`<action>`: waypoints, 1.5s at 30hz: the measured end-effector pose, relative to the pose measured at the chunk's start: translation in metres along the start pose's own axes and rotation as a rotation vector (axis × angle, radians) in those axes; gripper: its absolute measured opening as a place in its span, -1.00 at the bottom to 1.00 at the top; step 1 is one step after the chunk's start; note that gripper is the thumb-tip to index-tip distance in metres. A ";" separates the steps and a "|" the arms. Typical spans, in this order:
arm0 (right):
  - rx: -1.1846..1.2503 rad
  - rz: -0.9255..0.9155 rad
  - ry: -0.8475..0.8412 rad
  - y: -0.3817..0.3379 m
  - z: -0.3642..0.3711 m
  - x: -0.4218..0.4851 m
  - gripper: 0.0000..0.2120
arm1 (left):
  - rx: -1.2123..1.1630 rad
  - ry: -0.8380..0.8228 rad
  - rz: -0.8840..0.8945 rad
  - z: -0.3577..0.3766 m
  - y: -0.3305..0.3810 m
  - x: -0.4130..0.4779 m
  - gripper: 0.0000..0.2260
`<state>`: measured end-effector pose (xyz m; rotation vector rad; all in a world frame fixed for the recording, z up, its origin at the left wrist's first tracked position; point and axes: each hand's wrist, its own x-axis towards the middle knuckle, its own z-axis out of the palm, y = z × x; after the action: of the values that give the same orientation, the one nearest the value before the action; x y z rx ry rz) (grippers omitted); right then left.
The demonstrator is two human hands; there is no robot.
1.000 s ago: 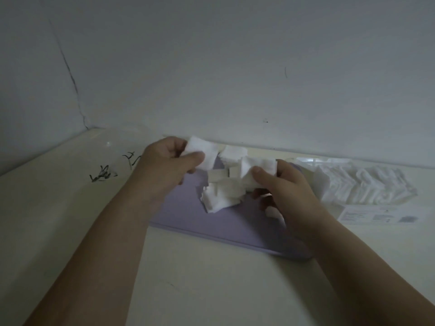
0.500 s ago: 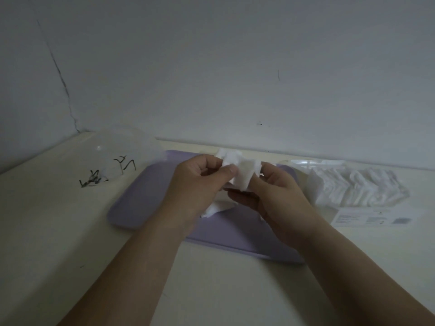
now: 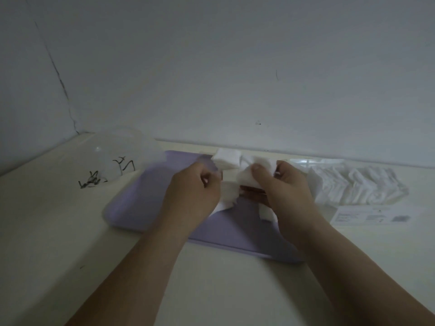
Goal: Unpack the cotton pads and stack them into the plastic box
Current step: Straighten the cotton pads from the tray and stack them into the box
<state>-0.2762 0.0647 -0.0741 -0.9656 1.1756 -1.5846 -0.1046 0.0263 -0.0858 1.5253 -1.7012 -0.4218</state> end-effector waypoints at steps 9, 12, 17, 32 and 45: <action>-0.028 0.009 0.042 0.005 -0.003 0.004 -0.88 | -0.009 -0.090 0.034 0.005 -0.007 0.001 -0.81; 0.002 -0.005 0.069 0.007 -0.005 0.007 -0.86 | -0.149 0.031 -0.007 -0.001 0.001 0.004 -0.83; 0.039 0.045 -0.059 0.007 -0.006 0.008 -0.78 | -0.837 -0.173 -0.138 -0.015 0.011 0.004 -0.91; -0.127 0.072 -0.307 0.002 0.000 -0.005 -0.64 | -0.666 -0.205 -0.071 -0.006 0.012 -0.003 -0.91; 0.063 0.191 -0.418 0.003 0.004 -0.006 -0.67 | -0.439 -0.226 -0.149 -0.004 0.025 -0.008 -0.66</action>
<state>-0.2699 0.0687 -0.0763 -1.0480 0.8909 -1.1881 -0.1187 0.0409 -0.0682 1.3160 -1.5327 -1.0073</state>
